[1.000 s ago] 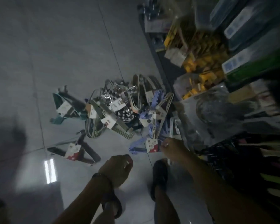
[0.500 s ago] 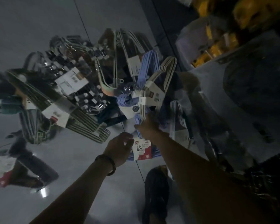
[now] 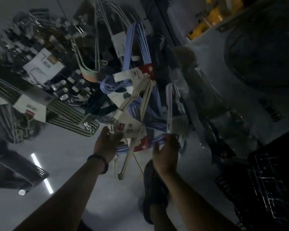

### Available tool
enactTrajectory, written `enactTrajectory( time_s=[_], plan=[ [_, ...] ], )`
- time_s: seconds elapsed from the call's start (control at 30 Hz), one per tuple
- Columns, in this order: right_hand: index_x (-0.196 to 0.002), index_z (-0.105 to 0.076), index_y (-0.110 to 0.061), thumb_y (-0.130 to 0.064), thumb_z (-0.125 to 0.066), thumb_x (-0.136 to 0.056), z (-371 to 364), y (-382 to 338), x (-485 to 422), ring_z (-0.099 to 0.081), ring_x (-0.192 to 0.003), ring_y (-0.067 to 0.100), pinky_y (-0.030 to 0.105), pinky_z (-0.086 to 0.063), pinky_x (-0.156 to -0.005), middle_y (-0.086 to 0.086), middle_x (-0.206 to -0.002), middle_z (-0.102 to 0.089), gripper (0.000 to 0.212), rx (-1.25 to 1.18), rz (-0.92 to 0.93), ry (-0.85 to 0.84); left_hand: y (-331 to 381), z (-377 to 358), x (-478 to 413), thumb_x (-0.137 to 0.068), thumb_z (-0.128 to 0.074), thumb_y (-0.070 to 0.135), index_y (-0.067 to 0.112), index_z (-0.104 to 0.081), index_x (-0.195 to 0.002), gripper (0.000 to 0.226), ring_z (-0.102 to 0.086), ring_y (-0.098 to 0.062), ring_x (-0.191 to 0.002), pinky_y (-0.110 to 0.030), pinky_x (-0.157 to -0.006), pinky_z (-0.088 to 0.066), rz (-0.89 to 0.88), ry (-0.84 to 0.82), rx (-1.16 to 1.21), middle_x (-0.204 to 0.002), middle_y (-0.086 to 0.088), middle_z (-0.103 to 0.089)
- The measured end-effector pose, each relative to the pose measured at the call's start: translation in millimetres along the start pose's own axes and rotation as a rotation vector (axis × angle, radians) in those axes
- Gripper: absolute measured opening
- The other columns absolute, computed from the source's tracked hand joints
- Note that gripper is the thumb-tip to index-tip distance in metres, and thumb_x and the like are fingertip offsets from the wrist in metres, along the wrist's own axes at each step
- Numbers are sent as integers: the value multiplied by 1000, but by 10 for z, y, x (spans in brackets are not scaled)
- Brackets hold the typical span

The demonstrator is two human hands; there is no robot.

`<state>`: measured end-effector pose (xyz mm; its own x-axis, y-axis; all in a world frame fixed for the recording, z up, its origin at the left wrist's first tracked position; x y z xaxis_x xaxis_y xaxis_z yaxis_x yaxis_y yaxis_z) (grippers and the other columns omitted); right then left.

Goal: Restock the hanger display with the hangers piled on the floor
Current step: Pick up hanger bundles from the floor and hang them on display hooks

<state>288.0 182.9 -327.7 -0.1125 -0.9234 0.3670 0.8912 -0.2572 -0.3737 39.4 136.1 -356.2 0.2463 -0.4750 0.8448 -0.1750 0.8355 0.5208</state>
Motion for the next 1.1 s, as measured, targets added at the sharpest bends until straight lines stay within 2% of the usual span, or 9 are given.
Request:
enactTrajectory(
  time_s=[0.07,0.2,0.33,0.5,0.57,0.73,0.87,1.0,1.1],
  plan=[
    [-144,-48,-12,-47,-66,-95,-130,564,-214,-58,-124,34,45,-55,-98,18,-137,-60,63,220,-242,-134,-175,51,-27,-91,-73,30,22,-57,-119,33,-75,-26,-100,-48,-86,-63,-2,1,-39,-118,-6,-73],
    [-164,-15,-18,-60,-61,-95,-614,1006,-283,-39,-143,39,58,-33,-115,18,-159,-38,92,284,-364,-526,-437,52,-26,-83,-77,38,29,-61,-121,42,-75,-20,-104,-44,-88,-62,-20,-15,-66,-119,1,-75],
    [-162,-26,-18,-47,-52,-105,-486,776,-305,-40,-142,37,53,-33,-111,17,-158,-42,69,313,-311,-384,-628,10,94,-101,-64,21,19,-58,-128,27,-74,-19,-98,-45,-82,-60,-8,-40,-108,-113,-1,-74],
    [-147,-43,-28,-47,-51,-104,-231,419,366,-57,-122,29,41,-38,-90,11,-139,-58,48,23,-256,-224,-908,252,223,-100,-66,31,30,-59,-125,25,-73,-28,-101,-53,-93,-59,104,-41,-182,-111,-4,-74],
    [-145,-45,-29,-52,-46,-102,-144,268,800,-59,-121,29,41,-44,-95,12,-137,-59,49,40,-199,-203,-1125,505,201,-97,-68,39,24,-61,-126,33,-71,-32,-104,-54,-97,-58,195,16,-233,-113,-13,-73],
    [-142,-54,-24,-50,-45,-97,-3,-20,1554,-61,-123,37,55,-54,-98,16,-135,-62,52,266,-7,-204,-1149,737,678,-107,-55,31,16,-58,-128,26,-66,-32,-102,-43,-91,-52,377,-10,154,-122,-11,-64],
    [-110,-61,-25,-34,-67,-92,139,-288,1839,-67,-110,35,57,-56,-87,10,-106,-73,21,357,276,-244,-786,1106,1100,-91,-69,58,28,-52,-133,55,-60,-35,-127,-57,-103,-52,132,73,376,-144,-7,-52],
    [-98,-64,-37,-33,-88,-70,187,-543,1817,-64,-118,30,57,-53,-92,-2,-107,-74,38,658,492,-487,-52,1644,1561,-72,-86,57,18,-29,-154,107,-31,-33,-149,-53,-119,-36,-514,477,-553,-162,-13,-25],
    [-103,-69,-35,-38,-89,-69,239,-896,1724,-65,-115,29,44,-57,-87,-2,-114,-72,39,805,703,-600,-114,1161,1581,-63,-71,86,28,-23,-161,124,-7,-26,-160,-49,-128,-16,-673,132,-1057,-173,-3,-10]
  ],
)
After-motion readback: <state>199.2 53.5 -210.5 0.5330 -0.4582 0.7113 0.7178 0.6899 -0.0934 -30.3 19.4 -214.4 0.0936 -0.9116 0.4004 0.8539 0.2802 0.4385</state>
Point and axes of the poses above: each hand's wrist, its own x-axis away from the middle knuckle, its own z-axis out of the back of the hand, y = z × x, the point moved 10 cm from there along -x, towards the middle knuckle
